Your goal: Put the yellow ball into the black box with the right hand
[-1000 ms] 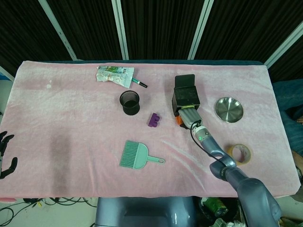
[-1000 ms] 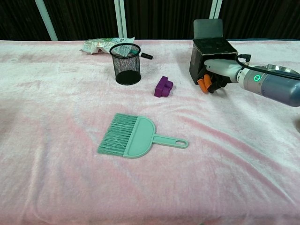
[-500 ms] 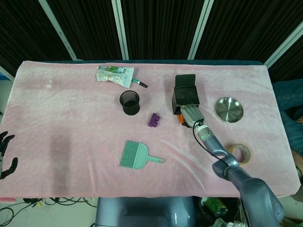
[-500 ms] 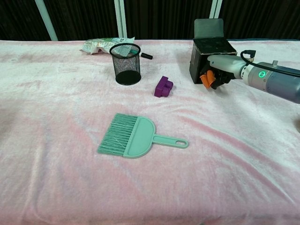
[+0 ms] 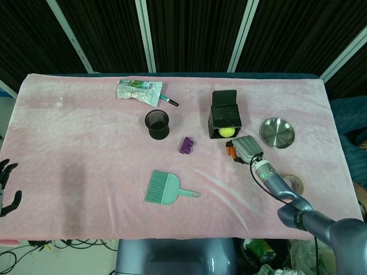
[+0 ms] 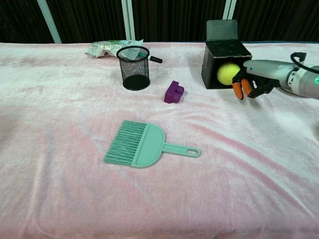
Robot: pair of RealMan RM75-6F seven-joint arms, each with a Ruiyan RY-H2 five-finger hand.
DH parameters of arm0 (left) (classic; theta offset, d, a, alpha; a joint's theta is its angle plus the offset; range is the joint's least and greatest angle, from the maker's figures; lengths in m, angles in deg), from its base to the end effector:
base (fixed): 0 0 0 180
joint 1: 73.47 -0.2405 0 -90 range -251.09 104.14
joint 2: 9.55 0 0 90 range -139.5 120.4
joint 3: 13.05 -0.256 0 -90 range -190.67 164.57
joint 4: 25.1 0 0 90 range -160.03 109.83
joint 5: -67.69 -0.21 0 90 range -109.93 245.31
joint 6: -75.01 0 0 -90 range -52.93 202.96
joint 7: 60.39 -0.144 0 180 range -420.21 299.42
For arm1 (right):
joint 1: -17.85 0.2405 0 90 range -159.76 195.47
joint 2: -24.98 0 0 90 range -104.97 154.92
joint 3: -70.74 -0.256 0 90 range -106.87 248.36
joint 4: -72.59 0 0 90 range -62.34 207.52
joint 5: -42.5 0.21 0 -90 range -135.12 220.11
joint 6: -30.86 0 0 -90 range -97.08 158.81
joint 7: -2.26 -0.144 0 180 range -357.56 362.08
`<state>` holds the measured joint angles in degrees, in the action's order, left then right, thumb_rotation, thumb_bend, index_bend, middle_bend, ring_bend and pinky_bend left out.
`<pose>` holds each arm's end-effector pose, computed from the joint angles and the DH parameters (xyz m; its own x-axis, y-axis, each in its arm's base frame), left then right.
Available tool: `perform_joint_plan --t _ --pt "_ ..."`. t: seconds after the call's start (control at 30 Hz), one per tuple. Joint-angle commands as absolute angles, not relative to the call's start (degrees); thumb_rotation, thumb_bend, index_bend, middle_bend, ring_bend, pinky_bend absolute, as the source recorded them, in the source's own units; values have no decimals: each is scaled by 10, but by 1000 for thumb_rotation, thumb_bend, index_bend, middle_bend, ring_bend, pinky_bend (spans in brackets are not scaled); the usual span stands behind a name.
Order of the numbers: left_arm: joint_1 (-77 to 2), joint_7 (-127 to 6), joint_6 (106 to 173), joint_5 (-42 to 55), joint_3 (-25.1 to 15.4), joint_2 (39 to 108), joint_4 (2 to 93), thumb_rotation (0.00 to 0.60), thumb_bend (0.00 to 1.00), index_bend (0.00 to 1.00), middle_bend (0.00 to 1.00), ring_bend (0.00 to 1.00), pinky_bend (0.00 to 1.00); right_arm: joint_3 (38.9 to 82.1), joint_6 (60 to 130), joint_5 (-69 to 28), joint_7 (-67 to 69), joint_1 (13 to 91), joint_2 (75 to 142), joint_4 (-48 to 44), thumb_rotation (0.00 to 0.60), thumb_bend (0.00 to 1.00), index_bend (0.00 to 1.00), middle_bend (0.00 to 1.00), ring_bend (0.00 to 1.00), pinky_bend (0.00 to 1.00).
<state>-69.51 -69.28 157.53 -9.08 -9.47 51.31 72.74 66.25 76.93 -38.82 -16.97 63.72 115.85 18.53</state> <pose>-0.3213 0.1758 0.1719 0.4782 0.0658 0.8758 0.8633 0.1481 -0.4825 -0.2243 -0.4052 0.0007 0.4126 -0.3408 0.8448 -0.8893 -0.3516 0.2925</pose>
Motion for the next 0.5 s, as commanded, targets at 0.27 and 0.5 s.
perform_joint_plan --t 0.27,0.5 --pt "-694 -690 1575 -93 -95 512 729 600 428 158 68 40 0 716 987 -318 20 419 851 -249 600 249 117 131 196 254" --pt "-695 -689 1579 -100 -96 513 729 600 428 158 68 40 0 738 1145 -380 35 318 888 -216 600 235 104 97 172 229"
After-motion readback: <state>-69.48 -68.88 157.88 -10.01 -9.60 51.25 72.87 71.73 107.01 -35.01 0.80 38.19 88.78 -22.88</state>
